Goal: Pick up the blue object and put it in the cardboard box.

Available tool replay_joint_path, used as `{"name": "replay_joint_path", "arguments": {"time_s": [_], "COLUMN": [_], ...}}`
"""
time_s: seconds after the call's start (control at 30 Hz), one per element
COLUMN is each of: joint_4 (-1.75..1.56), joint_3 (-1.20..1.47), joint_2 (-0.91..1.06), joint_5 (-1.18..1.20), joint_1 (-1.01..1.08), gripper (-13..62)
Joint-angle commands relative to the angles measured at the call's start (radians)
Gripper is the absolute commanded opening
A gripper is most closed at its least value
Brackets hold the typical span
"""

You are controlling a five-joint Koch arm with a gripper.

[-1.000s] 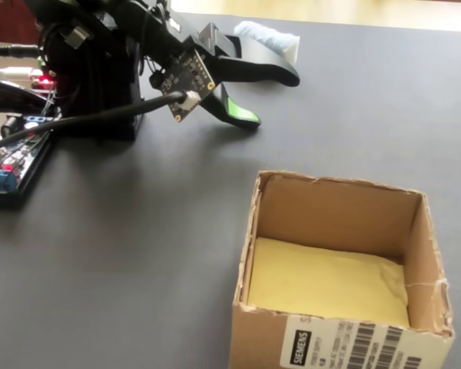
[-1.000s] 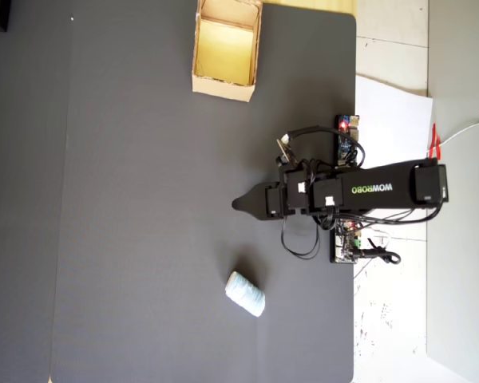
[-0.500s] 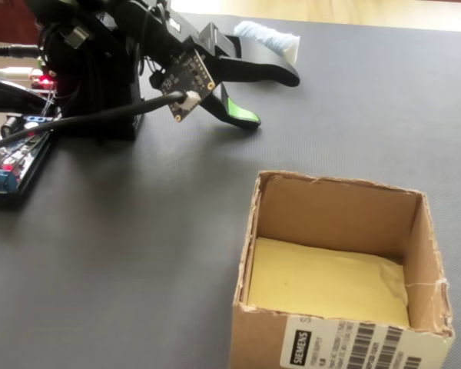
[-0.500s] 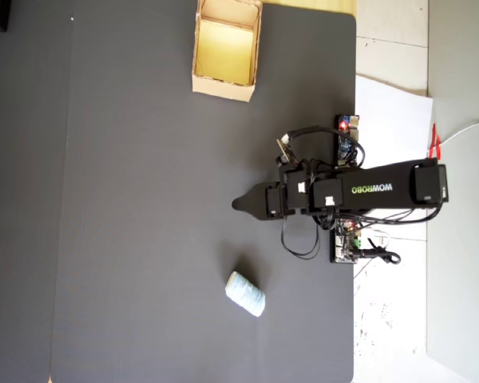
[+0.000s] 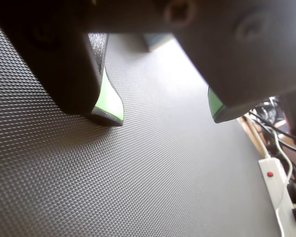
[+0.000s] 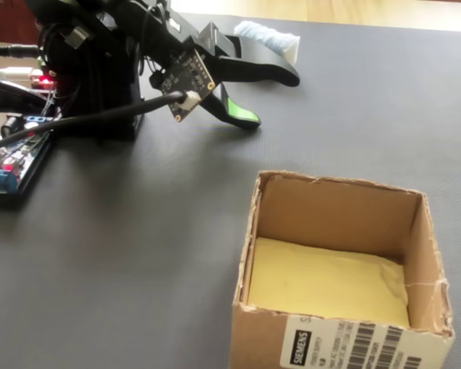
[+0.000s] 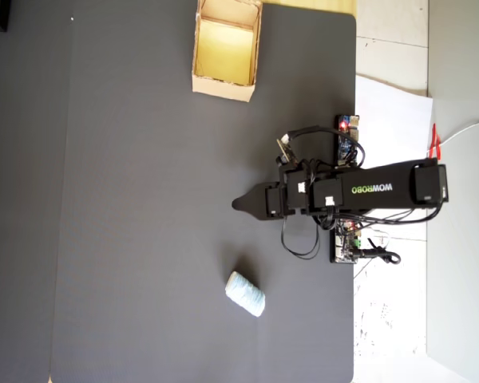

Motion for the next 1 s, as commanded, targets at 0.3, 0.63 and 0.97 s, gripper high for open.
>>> {"name": "replay_joint_path", "arguments": {"time_s": [0.3,0.63,0.97], "joint_4": [0.072,0.011,-0.003], "joint_3": [0.038,0.031,-0.006], "joint_2": [0.087,0.087,0.086], "joint_5": [0.021,0.109,0.126], "joint_1": [-0.017,-0.074,-0.333], "gripper": [33.9,33.8,33.2]}}
